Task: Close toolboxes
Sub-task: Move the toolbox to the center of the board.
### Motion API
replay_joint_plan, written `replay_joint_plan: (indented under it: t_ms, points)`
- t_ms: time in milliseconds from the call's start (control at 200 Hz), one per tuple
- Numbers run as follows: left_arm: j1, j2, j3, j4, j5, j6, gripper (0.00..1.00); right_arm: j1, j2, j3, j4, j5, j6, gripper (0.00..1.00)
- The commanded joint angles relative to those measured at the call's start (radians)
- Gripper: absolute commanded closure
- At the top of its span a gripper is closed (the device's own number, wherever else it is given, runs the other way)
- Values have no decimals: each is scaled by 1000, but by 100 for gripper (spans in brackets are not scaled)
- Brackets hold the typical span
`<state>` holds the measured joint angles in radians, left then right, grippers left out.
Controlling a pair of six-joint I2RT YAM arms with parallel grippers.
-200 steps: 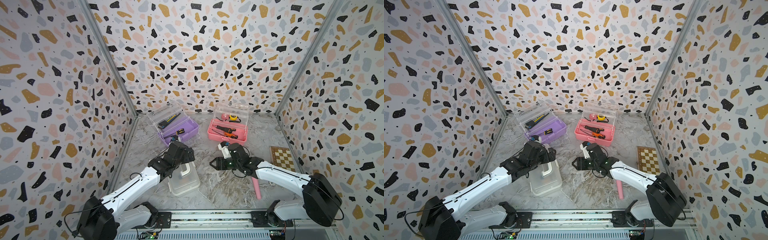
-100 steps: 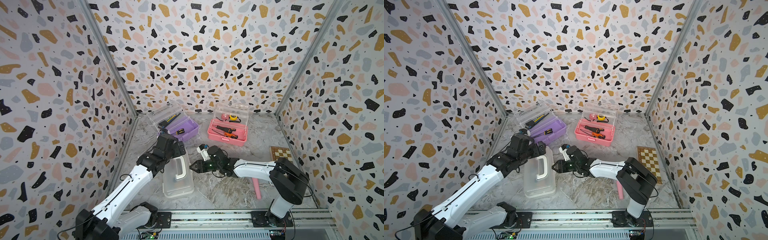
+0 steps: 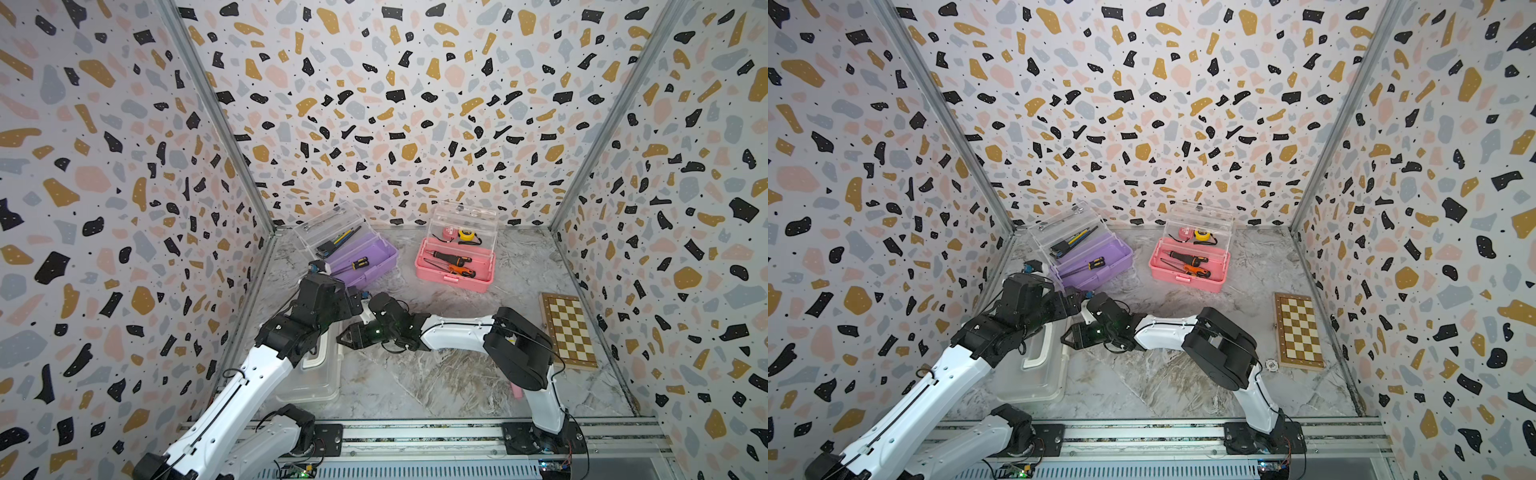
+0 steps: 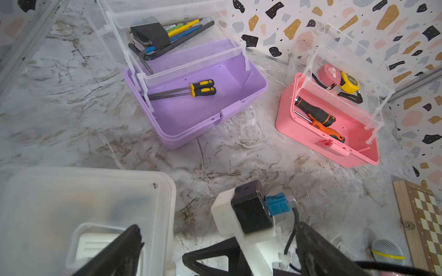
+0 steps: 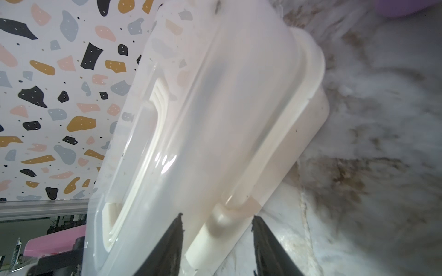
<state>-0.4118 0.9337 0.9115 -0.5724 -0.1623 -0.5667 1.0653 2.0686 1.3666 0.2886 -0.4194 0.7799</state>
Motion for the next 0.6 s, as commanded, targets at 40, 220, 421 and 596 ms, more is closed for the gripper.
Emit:
replay_joint_plan:
  t_ms: [40,220,421,596]
  points:
    - [10,-30,18,-32,-19,42,1,-2,-35,31,-34,-3,-51,52]
    - [11,1,17,13,66,13,1,-24,-167,-47,-152,78,-133,50]
    - [11,60,-1,114,200,-53,1,-159,-339,-205,-213,177,-125,47]
    - [-1,117,-80,239,329,-171,1,-259,-451,-284,-288,247,-142,43]
